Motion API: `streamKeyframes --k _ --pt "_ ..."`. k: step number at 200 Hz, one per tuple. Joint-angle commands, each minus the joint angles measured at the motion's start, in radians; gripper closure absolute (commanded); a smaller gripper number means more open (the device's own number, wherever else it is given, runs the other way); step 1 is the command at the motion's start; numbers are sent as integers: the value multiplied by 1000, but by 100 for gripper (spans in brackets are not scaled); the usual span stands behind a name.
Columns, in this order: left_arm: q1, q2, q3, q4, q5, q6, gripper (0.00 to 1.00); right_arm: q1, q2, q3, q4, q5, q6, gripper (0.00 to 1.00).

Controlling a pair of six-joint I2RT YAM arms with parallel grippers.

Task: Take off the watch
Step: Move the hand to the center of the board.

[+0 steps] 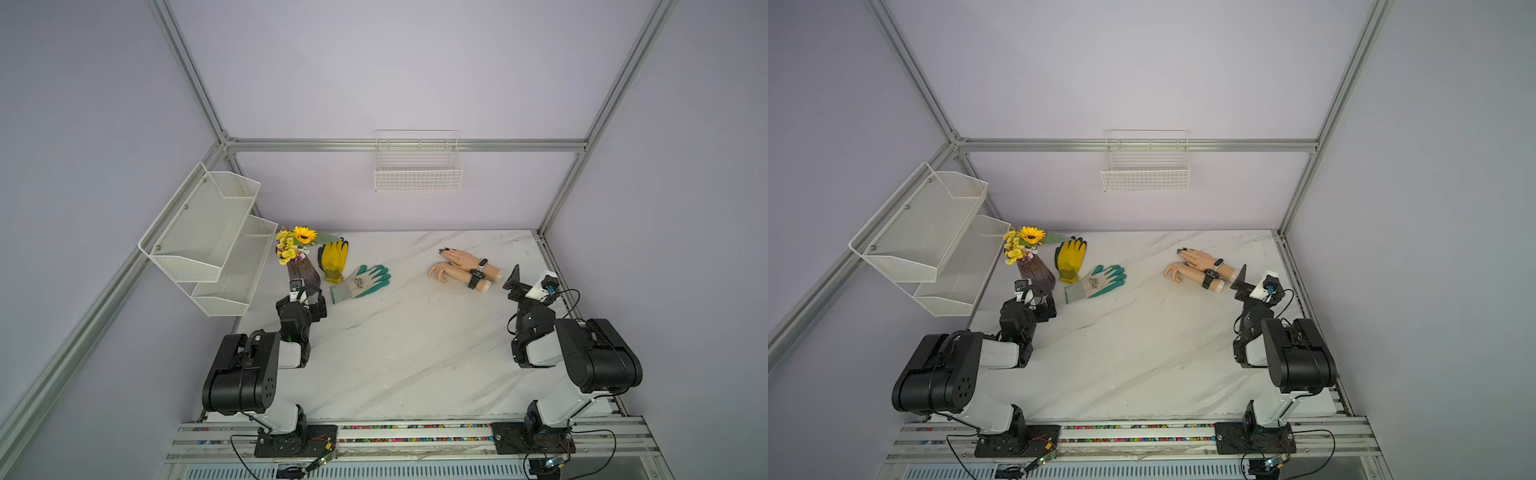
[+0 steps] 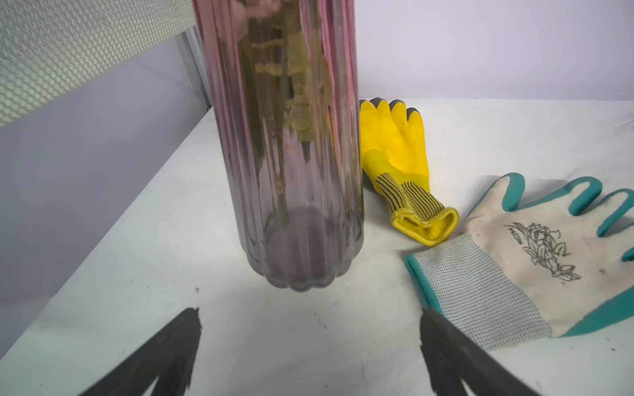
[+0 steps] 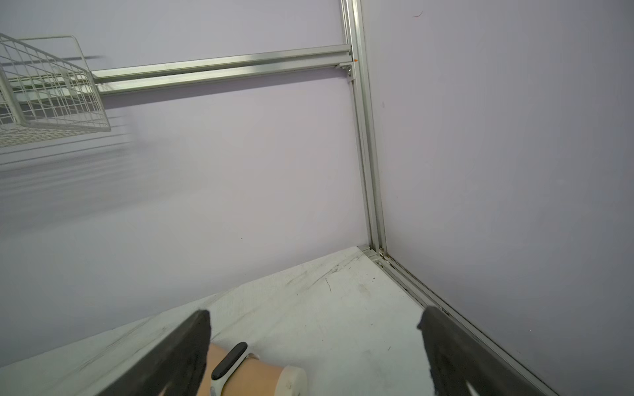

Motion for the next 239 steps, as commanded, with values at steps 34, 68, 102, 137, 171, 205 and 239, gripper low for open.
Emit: streamKeyframes --k 34,68,102,137,171,205,239 --pt "1 -10 16 45 7 -6 0 1 -17 5 144 -2 -2 3" --pt "1 -10 17 42 5 -5 0 1 -17 5 144 -2 -3 2" --pt "1 -10 17 43 5 -5 0 1 -17 4 143 -4 -3 3" --pt "1 -10 17 43 5 -5 0 2 -70 11 95 -33 -23 3" --pt "1 -9 17 43 5 -6 0 2 -250 83 -175 37 27 2" --pt "1 -9 17 44 6 -5 0 3 -509 93 -406 -70 221 3" --pt "1 -12 16 41 8 -4 0 3 -766 127 -665 -302 416 3"
